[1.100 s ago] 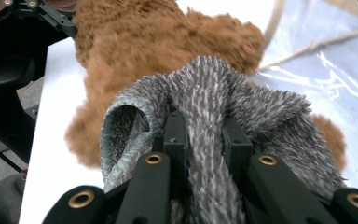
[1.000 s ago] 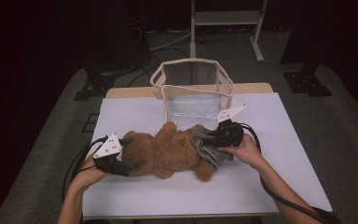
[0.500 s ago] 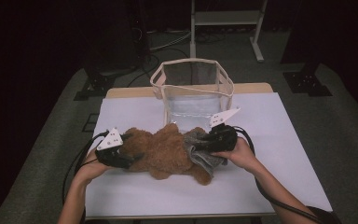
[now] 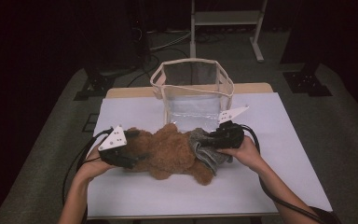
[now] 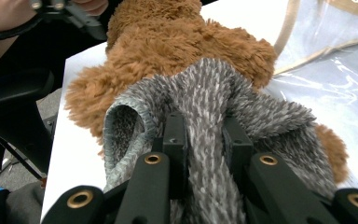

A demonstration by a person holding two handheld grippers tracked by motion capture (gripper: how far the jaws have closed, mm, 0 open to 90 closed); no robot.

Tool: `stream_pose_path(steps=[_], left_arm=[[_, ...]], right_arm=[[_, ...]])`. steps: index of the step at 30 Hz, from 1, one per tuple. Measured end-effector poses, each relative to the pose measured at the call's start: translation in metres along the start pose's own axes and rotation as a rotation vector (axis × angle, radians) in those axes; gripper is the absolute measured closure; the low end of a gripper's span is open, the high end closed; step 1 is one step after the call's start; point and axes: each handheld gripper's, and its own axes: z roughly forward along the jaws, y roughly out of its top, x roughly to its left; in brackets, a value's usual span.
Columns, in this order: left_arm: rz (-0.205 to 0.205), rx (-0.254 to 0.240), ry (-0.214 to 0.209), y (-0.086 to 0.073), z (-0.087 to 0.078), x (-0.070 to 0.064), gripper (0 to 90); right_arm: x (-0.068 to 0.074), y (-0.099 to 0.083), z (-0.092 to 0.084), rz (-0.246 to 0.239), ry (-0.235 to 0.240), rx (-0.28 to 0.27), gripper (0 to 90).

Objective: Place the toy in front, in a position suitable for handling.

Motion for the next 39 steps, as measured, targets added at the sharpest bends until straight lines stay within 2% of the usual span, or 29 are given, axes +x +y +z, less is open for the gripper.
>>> stream_pose_path(steps=[6, 9, 16, 21, 24, 27, 34, 37, 39], left_arm=[[0.058, -0.021, -0.065, 0.017, 0.017, -0.018, 18.1], [0.073, -0.032, -0.094, 0.024, 0.027, -0.025, 18.0], [0.112, -0.011, -0.147, 0.036, 0.053, -0.041, 11.5], [0.130, 0.023, -0.132, 0.038, 0.067, -0.044, 8.2], [0.113, 0.031, -0.123, 0.039, 0.074, -0.042, 6.5], [0.123, 0.057, -0.107, 0.040, 0.084, -0.042, 3.8], [0.212, 0.120, -0.074, 0.045, 0.101, -0.049, 3.4], [0.222, 0.127, -0.048, 0.046, 0.102, -0.049, 18.0], [0.206, 0.111, -0.029, 0.048, 0.099, -0.047, 30.3]], right_arm=[[-0.002, -0.009, -0.015, 0.024, -0.010, -0.023, 75.0], [-0.003, -0.014, -0.022, 0.033, -0.018, -0.029, 75.0], [-0.007, -0.026, -0.034, 0.057, -0.025, -0.039, 75.0], [-0.008, -0.031, -0.038, 0.061, -0.023, -0.041, 75.1], [-0.008, -0.032, -0.039, 0.063, -0.017, -0.047, 75.0], [-0.009, -0.033, -0.038, 0.065, -0.011, -0.046, 75.0], [-0.009, -0.034, -0.024, 0.066, 0.013, -0.028, 74.9], [-0.009, -0.034, -0.016, 0.070, 0.023, -0.014, 74.8], [-0.008, -0.034, -0.011, 0.066, 0.028, -0.008, 74.9]])
